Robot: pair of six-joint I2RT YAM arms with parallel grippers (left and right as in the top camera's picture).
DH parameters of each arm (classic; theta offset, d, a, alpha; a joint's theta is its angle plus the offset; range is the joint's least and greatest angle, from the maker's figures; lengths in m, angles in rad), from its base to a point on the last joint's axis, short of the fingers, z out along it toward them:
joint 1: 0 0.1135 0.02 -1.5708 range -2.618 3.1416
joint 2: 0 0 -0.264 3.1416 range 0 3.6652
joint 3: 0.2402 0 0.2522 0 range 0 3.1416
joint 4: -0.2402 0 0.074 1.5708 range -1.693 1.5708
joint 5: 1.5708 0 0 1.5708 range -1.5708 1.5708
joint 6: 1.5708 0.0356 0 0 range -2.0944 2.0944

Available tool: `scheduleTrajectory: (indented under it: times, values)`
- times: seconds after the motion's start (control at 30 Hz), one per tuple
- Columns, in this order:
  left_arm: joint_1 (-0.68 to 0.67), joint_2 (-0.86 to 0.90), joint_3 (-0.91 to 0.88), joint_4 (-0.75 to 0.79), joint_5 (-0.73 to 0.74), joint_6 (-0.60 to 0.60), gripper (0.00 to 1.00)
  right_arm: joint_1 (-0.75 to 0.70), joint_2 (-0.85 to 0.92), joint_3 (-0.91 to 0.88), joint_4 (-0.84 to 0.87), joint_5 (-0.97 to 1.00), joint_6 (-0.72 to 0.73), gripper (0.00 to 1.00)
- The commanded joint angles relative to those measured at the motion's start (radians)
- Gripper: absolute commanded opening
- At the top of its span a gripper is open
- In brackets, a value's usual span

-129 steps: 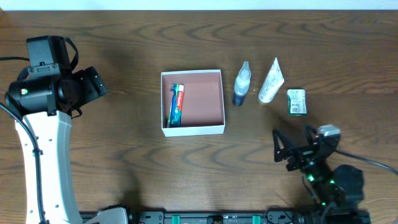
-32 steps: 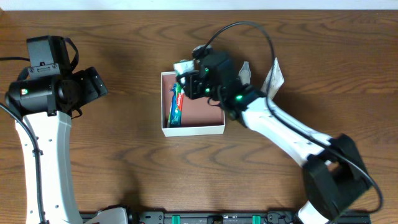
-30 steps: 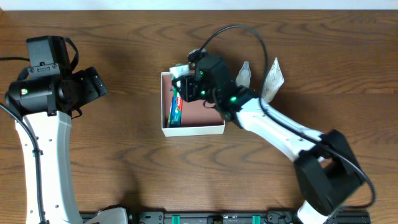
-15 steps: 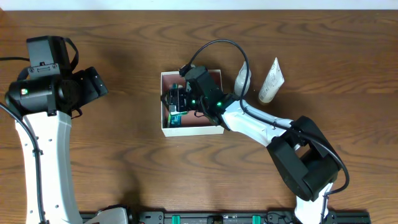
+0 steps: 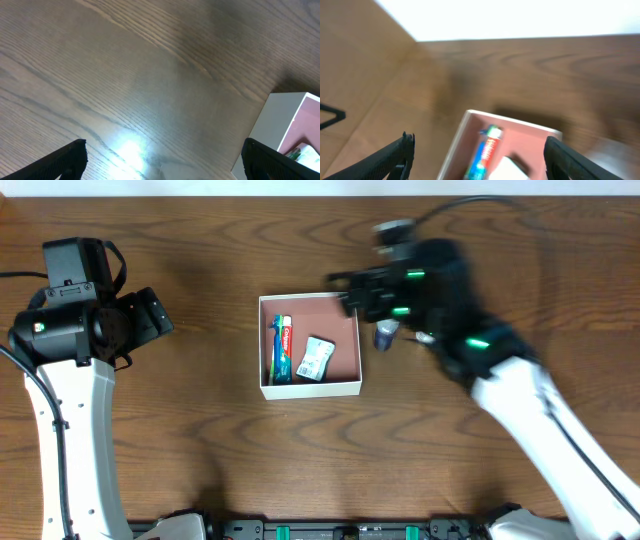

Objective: Pack container
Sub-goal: 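Move right gripper to the white lotion tube and grasp it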

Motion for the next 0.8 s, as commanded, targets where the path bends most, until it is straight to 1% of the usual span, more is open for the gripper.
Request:
scheduleTrajectory:
  times: [0.0,0.07,0.13,0.23,0.37,0.47,0.53,0.63,0.7,0.77]
  values:
    - [0.005,-0.005,0.005,0.000,-0.015,0.002,0.98,-0.095,-0.073,0.000,-0.132,0.124,-0.091,0.80]
    - [0.005,-0.005,0.005,0.000,-0.015,0.002,0.98,-0.142,-0.088,0.000,-0.214,0.189,-0.103,0.80]
    - [0.005,-0.005,0.005,0.000,-0.015,0.002,0.98,-0.179,-0.080,-0.001,-0.270,0.203,-0.132,0.82]
    - [0.005,-0.005,0.005,0.000,-0.015,0.002,0.98,-0.189,-0.036,-0.001,-0.301,0.172,-0.179,0.84]
    - [0.005,-0.005,0.005,0.000,-0.015,0.002,0.98,-0.192,0.034,-0.001,-0.306,0.277,-0.187,0.82]
    - [0.005,-0.005,0.005,0.000,-0.015,0.002,0.98,-0.203,0.089,-0.001,-0.306,0.291,-0.187,0.75]
    - [0.005,-0.005,0.005,0.000,-0.015,0.002,0.98,-0.211,0.124,-0.001,-0.307,0.311,-0.187,0.75]
    - [0.005,-0.005,0.005,0.000,-0.015,0.002,0.98,-0.228,0.167,-0.001,-0.302,0.317,-0.186,0.70]
    - [0.005,-0.005,0.005,0.000,-0.015,0.002,0.98,-0.234,0.182,-0.001,-0.296,0.317,-0.187,0.54]
    - [0.005,-0.005,0.005,0.000,-0.015,0.002,0.98,-0.240,0.179,0.000,-0.282,0.317,-0.187,0.26]
